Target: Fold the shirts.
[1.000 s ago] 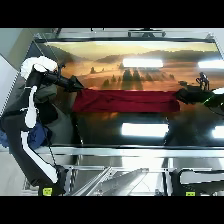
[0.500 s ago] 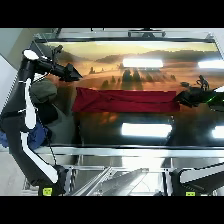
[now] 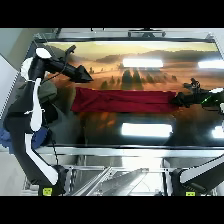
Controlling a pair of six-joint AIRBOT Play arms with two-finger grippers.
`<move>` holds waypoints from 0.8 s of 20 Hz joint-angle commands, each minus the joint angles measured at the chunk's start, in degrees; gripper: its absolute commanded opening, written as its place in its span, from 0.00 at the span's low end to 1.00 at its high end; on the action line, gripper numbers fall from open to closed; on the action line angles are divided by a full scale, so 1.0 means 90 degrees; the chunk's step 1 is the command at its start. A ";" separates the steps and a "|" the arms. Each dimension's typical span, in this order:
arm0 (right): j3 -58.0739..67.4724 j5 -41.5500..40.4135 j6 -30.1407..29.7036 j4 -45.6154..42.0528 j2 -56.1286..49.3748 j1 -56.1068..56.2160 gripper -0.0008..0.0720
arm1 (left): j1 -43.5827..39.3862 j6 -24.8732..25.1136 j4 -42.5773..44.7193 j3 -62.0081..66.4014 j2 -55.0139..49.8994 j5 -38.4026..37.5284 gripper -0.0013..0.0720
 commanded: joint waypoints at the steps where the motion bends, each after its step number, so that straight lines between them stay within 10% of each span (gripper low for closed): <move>1: 0.0369 0.0789 0.0092 0.0262 0.0151 0.0000 0.03 | -0.0617 0.0000 0.0019 0.0000 -0.0044 0.0554 0.11; 16: 0.0755 0.2089 0.0401 0.1836 0.2560 0.0542 0.03 | -0.3342 -0.0578 -0.0726 0.0430 -0.2086 0.3036 0.02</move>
